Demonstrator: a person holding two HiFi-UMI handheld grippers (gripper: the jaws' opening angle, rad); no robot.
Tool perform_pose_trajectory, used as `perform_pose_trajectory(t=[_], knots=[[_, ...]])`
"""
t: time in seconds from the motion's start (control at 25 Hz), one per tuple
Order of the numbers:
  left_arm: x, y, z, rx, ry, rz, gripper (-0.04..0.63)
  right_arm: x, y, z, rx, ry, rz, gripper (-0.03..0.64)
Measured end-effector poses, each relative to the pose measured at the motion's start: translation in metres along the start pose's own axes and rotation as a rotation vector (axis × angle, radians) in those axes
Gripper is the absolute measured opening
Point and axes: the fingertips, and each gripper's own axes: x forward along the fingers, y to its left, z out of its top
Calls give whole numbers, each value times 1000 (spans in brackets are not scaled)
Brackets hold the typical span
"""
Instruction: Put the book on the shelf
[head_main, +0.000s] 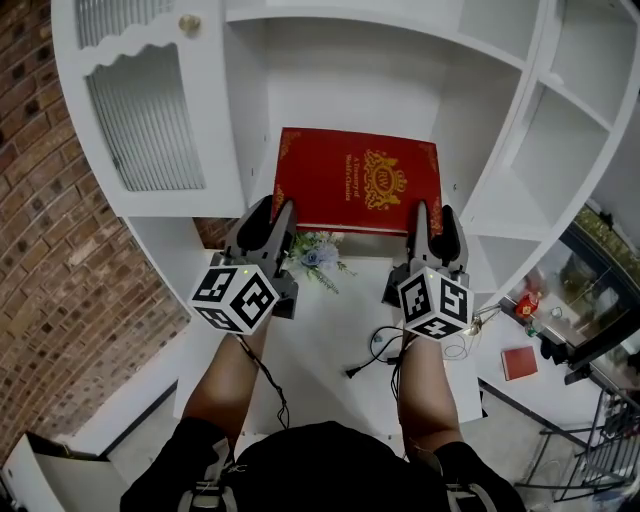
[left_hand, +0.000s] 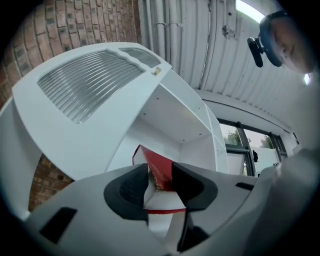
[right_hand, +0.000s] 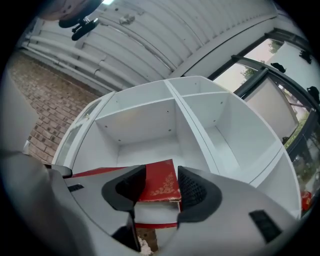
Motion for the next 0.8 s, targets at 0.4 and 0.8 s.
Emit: perform_pose_trajectory(t=[0.4, 0.8], knots=[[8, -1, 2, 97, 34, 19, 158, 11, -1, -1, -31, 55, -5, 213], [21, 1, 7, 124, 59, 36, 158, 25, -3, 1, -18, 98, -15, 213]])
